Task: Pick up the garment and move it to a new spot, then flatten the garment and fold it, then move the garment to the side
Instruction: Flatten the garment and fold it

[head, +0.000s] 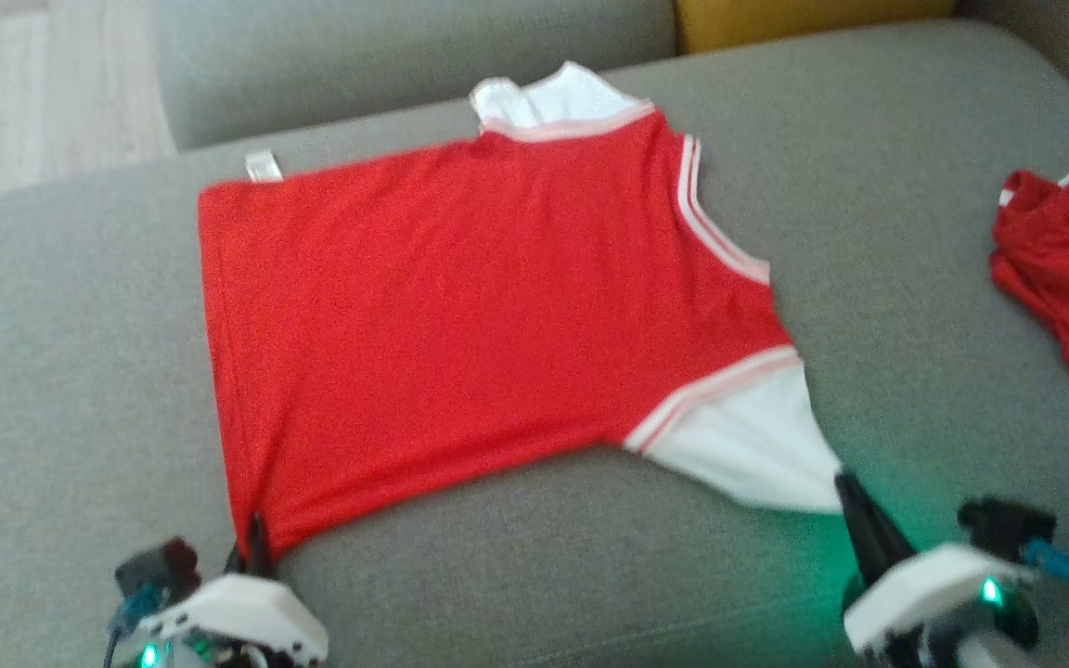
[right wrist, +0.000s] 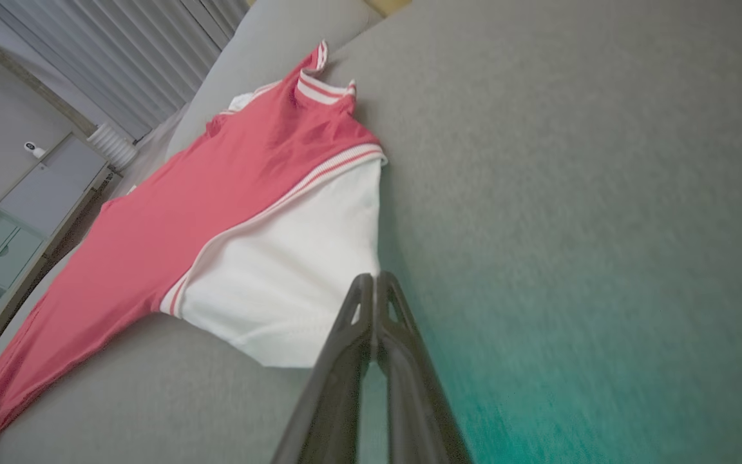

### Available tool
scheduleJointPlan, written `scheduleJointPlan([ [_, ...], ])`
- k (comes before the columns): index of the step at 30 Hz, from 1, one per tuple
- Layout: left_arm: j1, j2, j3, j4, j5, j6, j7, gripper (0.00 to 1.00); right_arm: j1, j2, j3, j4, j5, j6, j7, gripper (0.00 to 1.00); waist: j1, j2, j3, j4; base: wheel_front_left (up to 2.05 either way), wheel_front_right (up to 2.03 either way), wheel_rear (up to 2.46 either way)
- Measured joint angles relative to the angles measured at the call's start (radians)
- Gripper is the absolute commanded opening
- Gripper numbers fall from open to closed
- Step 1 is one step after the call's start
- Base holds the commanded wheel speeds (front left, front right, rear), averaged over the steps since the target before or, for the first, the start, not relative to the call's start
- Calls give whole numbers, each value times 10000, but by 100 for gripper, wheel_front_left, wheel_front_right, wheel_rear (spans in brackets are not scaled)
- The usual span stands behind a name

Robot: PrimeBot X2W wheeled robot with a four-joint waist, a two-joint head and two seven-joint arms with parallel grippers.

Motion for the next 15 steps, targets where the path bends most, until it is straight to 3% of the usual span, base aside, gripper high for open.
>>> scheduleJointPlan([
  [7,938,6,-121,-1183,-232,196,6,0,1437,-366,-497,-1695,148,0,403,0,0,0,-453,335,0,0,0],
  [15,234,19,-337,-2142,54,150,6,0,103,-512,-1429,-2811,-658,0,215,0,0,0,95,561,0,0,0],
])
